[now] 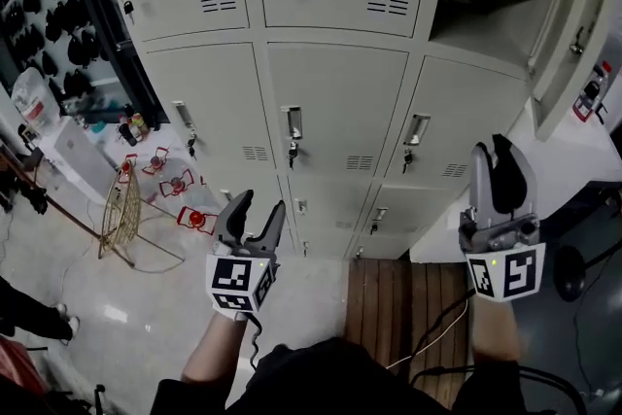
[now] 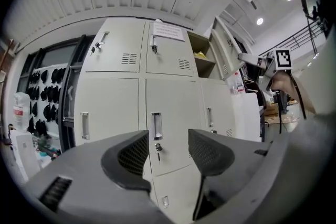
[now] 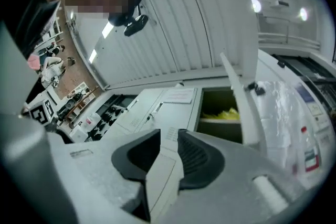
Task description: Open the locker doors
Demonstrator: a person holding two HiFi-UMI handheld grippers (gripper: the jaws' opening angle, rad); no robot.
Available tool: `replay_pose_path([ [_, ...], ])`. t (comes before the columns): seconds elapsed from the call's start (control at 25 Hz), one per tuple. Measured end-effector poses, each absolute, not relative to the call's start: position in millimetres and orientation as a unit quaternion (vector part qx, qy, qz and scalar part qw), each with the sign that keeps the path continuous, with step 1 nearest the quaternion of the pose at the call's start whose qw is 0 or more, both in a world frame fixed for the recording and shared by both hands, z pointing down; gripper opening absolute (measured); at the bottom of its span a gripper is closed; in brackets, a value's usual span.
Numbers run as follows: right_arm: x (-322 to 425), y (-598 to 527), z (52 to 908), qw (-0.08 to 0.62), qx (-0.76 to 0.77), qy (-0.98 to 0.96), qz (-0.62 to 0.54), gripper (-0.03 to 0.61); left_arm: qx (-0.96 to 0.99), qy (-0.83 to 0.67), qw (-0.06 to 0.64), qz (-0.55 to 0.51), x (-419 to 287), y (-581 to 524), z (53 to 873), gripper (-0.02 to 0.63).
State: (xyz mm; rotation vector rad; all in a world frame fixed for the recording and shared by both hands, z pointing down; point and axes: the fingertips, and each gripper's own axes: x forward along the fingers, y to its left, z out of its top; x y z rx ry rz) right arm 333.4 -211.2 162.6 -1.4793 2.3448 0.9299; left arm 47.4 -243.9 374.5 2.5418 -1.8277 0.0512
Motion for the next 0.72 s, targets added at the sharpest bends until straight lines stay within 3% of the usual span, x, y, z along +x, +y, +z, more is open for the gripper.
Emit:
replay_pose_path([
  [0.16, 272.2, -260.5, 234.9, 0.072, -0.479, 0.837, 0.255, 0.126, 0.793, -0.609, 0.009, 0.026, 18.5, -238.3, 392.0, 0.233],
  [0.72, 115.1, -373.6, 372.9, 0.02, -0.498, 0.862, 0.097, 0.118, 0.767, -0.639, 0.05, 0.045, -124.6, -235.8, 428.7, 0.233],
])
